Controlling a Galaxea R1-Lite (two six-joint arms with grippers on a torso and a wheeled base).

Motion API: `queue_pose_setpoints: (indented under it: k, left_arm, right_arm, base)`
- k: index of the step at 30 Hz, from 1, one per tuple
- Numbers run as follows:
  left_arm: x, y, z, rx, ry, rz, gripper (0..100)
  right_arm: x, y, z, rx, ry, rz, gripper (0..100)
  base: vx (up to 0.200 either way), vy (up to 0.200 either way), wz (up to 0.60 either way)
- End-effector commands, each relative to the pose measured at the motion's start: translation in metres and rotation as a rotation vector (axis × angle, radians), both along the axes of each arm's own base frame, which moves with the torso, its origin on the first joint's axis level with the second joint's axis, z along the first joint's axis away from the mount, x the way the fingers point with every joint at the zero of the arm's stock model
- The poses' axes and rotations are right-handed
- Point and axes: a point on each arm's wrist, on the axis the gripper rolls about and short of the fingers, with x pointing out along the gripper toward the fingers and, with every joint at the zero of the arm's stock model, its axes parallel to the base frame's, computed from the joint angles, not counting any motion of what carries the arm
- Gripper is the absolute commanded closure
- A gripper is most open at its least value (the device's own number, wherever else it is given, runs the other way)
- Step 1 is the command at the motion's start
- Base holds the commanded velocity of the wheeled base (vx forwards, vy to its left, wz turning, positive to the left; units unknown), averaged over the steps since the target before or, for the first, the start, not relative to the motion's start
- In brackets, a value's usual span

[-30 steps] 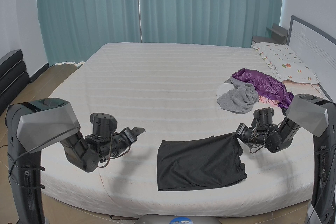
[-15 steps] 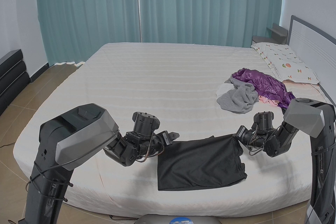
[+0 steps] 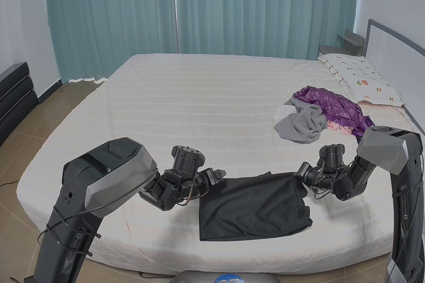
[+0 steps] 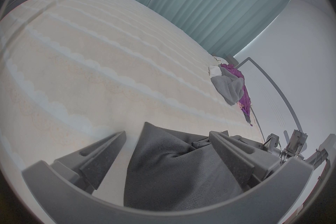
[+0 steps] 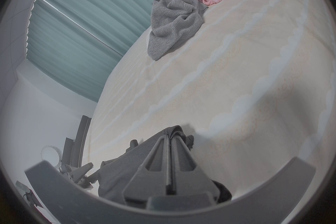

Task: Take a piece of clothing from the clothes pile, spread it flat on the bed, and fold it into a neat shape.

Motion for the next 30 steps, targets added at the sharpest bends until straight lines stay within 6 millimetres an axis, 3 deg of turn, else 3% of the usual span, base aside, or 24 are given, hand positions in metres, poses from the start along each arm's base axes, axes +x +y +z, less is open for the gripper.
queue_pose_setpoints:
  k: [1, 2, 20, 30]
  left_arm:
    - [0.001, -0.001, -0.002, 0.001, 0.004, 0.000, 0]
    - [0.001, -0.001, -0.002, 0.001, 0.004, 0.000, 100]
    - [0.005, 0.008, -0.001, 0.007, -0.033, 0.188, 100]
    - [0.006, 0.017, -0.003, 0.027, -0.056, 0.245, 100]
  right_arm:
    - [0.000, 0.000, -0.001, -0.001, 0.001, 0.002, 100]
    - [0.000, 0.000, -0.001, 0.000, 0.002, 0.001, 100]
    - [0.009, 0.001, 0.000, 0.004, -0.037, -0.009, 100]
    - [0.018, 0.010, -0.013, -0.037, -0.114, -0.039, 100]
  base:
    - [0.000, 0.000, 0.00]
    - [0.000, 0.000, 0.00]
    - [0.000, 0.000, 0.00]
    - [0.000, 0.000, 0.00]
